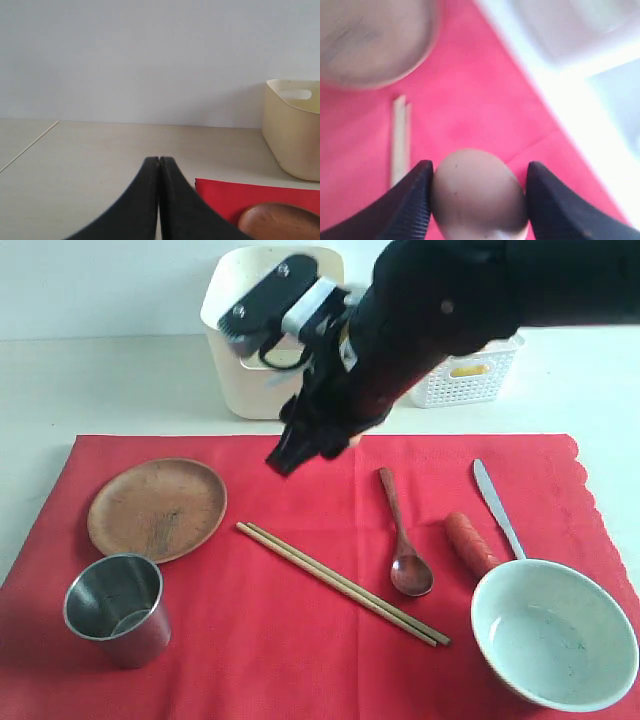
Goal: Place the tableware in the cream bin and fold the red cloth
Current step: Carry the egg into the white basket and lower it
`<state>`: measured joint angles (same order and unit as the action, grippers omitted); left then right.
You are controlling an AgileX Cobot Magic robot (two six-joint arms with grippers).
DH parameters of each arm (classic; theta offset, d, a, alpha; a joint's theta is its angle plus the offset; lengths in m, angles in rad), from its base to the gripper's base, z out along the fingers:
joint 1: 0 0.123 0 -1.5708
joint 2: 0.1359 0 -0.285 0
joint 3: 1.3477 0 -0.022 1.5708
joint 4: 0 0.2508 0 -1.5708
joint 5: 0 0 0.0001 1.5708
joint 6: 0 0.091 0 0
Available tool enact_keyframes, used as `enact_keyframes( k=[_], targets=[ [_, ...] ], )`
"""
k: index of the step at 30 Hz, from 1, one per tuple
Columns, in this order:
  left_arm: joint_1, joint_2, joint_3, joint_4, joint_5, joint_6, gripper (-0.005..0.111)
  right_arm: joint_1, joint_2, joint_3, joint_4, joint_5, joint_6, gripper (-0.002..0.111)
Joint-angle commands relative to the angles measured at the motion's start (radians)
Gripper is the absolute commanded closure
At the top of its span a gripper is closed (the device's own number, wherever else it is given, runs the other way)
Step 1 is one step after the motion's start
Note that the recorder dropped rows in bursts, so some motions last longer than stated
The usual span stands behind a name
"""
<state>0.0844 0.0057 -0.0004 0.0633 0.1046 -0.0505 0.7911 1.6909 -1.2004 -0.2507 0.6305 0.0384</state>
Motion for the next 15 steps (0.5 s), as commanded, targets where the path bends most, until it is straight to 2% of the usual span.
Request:
enact_keyframes(
  k=[1,9,15],
  targets=[
    [-0.006,-0.006,0.0,0.001,-0.002,0.003,0.104,-0.128,-0.008,-0.062,-0.033,-0.106,0.014,0.108],
    [-0.006,-0.006,0.0,0.001,-0.002,0.003,0.104,-0.355,0.09,-0.163,-0.033,-0.235,0.014,0.108],
    [-0.006,-0.006,0.0,0.001,-0.002,0.003,0.104,-0.473,0.228,-0.265,-0.002,-0.274,0.015,0.108]
  ],
)
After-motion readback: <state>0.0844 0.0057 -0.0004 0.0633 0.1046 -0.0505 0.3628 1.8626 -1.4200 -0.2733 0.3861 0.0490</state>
